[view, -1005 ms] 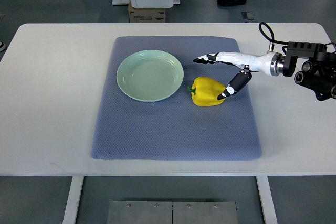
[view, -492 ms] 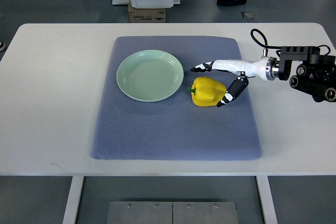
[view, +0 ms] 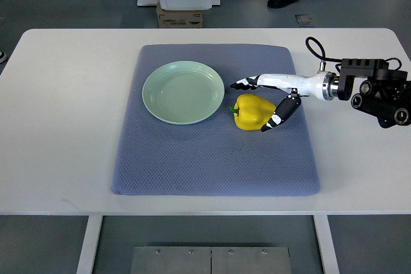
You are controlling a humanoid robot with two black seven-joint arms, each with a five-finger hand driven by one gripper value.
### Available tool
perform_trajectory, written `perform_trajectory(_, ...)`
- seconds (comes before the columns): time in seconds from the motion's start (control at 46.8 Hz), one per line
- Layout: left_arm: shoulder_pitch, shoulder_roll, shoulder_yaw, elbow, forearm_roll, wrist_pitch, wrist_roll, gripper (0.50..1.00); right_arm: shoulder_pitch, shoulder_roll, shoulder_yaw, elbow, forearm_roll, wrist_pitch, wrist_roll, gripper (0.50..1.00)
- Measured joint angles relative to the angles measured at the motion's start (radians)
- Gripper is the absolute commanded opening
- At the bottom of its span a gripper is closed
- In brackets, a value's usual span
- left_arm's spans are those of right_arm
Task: Place yellow pepper on plate with right hand
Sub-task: 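Close the right hand's fingers around the yellow pepper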
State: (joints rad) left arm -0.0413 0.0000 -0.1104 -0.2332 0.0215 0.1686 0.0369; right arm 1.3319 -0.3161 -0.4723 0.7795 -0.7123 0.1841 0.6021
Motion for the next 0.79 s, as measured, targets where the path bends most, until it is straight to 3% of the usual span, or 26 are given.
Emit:
perform_trajectory(0.449, 0.000, 0.000, 0.000, 0.000, 0.000, 0.000, 0.000, 1.000, -0.012, 0.015, -0.002, 0.002, 0.005, 0.000, -0.039, 0.933)
perform_trajectory(0.791, 0.000, 0.000, 0.000, 0.000, 0.000, 0.000, 0.000, 1.000, -0.034, 0.019, -0.003, -0.003, -0.004, -0.008, -0.040, 0.860)
